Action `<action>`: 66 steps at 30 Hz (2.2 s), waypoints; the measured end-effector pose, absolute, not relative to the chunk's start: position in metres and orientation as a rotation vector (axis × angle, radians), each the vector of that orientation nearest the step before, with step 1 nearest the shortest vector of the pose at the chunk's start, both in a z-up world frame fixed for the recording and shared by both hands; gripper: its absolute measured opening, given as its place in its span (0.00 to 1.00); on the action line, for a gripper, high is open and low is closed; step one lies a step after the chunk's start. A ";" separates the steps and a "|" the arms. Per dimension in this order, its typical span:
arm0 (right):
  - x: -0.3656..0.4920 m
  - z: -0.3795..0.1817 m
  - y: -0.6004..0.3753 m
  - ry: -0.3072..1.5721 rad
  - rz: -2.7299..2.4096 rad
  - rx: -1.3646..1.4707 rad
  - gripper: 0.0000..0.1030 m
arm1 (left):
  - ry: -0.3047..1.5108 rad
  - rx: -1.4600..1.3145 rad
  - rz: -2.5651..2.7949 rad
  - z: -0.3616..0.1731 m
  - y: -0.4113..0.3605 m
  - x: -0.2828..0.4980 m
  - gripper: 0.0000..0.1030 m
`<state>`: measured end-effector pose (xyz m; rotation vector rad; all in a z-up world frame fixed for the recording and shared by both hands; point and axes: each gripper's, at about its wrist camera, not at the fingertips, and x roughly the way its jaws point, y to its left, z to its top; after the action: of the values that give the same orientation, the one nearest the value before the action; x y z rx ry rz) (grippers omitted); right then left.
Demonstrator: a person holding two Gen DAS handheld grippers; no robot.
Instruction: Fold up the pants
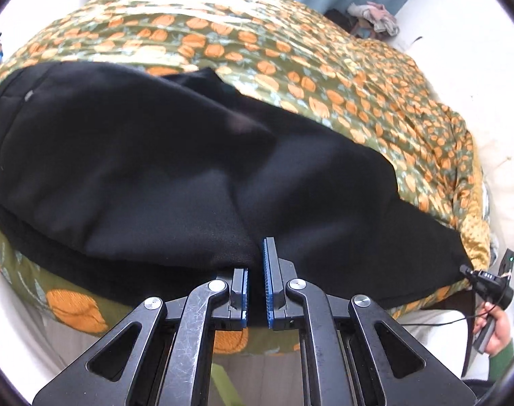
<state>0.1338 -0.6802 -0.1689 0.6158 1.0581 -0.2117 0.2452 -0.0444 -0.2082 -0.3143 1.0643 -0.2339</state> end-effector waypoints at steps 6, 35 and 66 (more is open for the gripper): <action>0.128 -0.168 -0.687 1.067 -0.243 0.610 0.06 | 1.111 -0.286 -0.241 -0.219 -0.049 0.241 0.06; 0.126 -0.180 -0.679 1.118 -0.386 0.527 0.42 | 1.198 -0.166 -0.134 -0.221 -0.050 0.214 0.60; 0.188 -0.202 -0.439 1.050 -0.062 0.233 0.82 | 0.997 0.071 -0.028 -0.187 -0.024 0.265 0.71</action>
<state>0.1880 -0.4387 -0.2016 0.2326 1.0496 -0.0619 0.2651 -0.0236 -0.1868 0.0713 0.9972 -0.0279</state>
